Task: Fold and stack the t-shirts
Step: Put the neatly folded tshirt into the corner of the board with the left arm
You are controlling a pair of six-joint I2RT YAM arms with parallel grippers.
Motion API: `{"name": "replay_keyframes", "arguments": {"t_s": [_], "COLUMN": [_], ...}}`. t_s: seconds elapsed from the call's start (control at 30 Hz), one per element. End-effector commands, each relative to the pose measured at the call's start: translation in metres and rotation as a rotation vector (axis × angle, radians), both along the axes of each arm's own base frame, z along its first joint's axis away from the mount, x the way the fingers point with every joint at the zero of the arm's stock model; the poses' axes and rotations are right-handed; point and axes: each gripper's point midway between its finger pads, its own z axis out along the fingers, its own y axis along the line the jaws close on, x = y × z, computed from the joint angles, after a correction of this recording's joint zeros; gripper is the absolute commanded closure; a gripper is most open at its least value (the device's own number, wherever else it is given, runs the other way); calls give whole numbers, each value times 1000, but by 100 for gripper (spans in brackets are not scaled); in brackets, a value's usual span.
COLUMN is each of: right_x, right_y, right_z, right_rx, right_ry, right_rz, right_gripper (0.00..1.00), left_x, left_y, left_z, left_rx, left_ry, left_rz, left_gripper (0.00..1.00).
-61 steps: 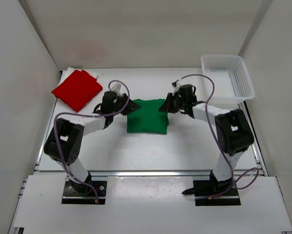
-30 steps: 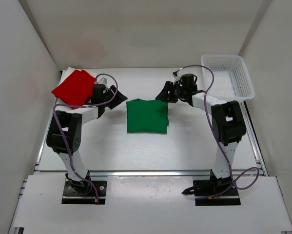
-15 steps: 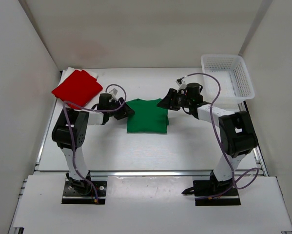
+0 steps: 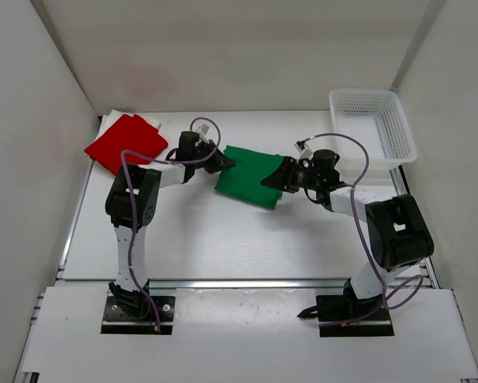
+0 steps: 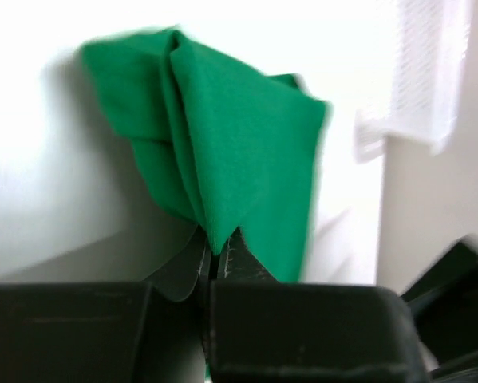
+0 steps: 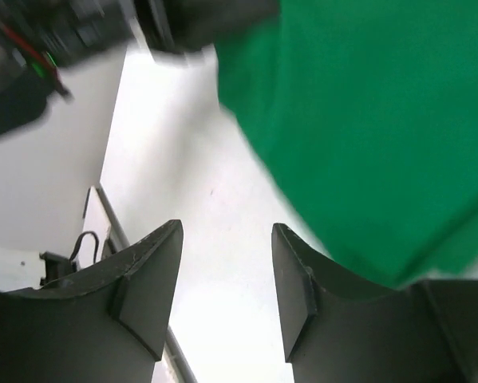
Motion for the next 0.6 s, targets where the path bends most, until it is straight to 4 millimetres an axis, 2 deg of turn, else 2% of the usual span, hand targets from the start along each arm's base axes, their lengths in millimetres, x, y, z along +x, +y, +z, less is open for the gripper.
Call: {"name": "replay_keyframes", "arguments": {"t_s": [0.0,0.03,0.1,0.13,0.17,0.2,0.27,0.3,0.33,0.4,0.43,0.47,0.5,0.53,0.57], "right_x": [-14,-16,-18,-23,-23,-24,-25,-26,-30,-30,-32,-32,-36,-40,-43], "right_y": [4,5,4,7,4,4,5,6,9,15,19,19,24,27,32], "right_z": [25,26,23,19,19,14,14,9,8,7,7,5,6,5,5], "right_rx": [55,51,38,28,26,23,31,27,26,23,25,17,22,16,18], "right_ry": [-78,-86,-82,-75,-70,-58,-58,-47,-45,-41,-41,-40,-42,-45,-47], "right_rz": [17,23,19,38,35,35,45,47,63,84,99,102,130,138,159], "right_gripper": [53,53,53,53,53,53,53,53,53,53,53,53,53,53,53], "left_x": [47,55,75,82,91,91,99,102,103,94,86,81,72,62,58], "left_y": [18,29,48,69,92,104,156,200,218,291,307,336,358,378,382], "left_z": [93,104,146,154,173,196,215,225,226,214,200,191,168,147,141], "left_rx": [-76,-81,-93,-91,-85,-91,-87,-72,-63,-26,-29,-38,-59,-66,-91], "left_ry": [-171,-179,-246,-258,-298,-336,-376,-396,-401,-371,-360,-344,-288,-261,-258], "left_rz": [55,70,109,139,189,209,302,387,427,606,652,719,781,828,828], "left_gripper": [100,100,100,100,100,100,100,100,100,100,97,78,50,2,2]}}
